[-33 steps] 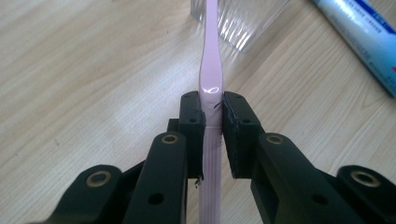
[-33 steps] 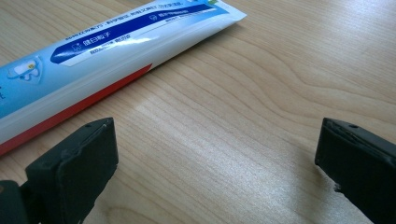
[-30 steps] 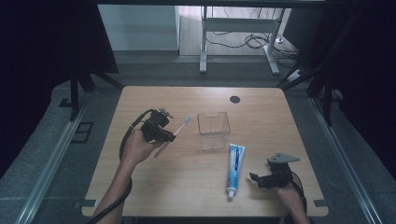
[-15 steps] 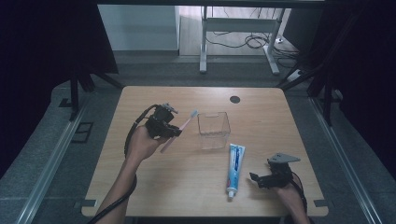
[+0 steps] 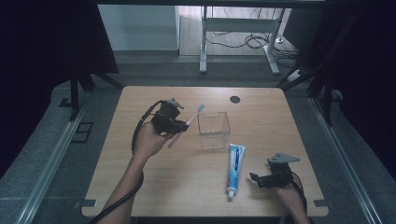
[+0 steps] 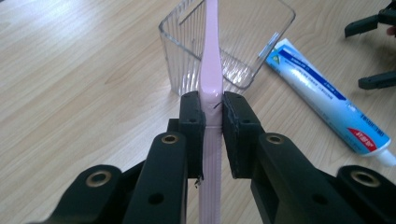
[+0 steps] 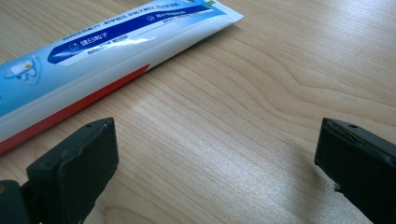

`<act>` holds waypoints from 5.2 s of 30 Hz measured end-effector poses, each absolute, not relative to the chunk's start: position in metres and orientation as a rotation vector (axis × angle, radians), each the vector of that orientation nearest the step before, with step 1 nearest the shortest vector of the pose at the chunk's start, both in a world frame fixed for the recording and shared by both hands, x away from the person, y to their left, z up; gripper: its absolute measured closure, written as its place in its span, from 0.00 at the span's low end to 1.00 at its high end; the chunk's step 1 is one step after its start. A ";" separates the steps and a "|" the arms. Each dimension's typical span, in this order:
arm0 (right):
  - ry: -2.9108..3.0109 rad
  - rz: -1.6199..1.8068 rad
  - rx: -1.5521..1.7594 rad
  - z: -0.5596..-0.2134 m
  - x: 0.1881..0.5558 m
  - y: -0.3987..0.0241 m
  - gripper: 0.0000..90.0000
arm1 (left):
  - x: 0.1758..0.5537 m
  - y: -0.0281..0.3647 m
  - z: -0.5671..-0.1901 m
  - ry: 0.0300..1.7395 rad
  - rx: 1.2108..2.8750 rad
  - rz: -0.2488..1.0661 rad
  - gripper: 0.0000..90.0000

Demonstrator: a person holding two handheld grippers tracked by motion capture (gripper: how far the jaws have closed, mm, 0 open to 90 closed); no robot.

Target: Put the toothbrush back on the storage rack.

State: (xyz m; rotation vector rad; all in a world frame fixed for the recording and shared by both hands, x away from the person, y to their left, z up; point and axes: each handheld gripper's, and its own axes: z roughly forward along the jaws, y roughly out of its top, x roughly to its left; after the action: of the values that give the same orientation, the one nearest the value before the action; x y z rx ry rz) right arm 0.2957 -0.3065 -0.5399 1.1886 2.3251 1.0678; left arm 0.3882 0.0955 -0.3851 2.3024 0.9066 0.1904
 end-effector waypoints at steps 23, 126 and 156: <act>2.314 1.073 1.190 -0.539 0.296 -0.307 0.01 | 0.404 0.067 -0.376 0.887 2.222 0.207 0.87; 2.333 1.070 1.175 -0.540 0.296 -0.309 0.03 | 0.434 -0.031 -0.450 0.830 2.320 0.329 0.87; 2.337 1.067 1.174 -0.540 0.297 -0.309 0.03 | 0.429 -0.036 -0.450 0.784 2.361 0.353 0.71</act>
State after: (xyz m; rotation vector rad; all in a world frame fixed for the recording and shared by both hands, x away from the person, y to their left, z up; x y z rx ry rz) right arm 0.2965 -0.3087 -0.5402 1.1739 2.3368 1.0666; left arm 0.4287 -0.0363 -0.4502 2.3610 0.7835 0.3528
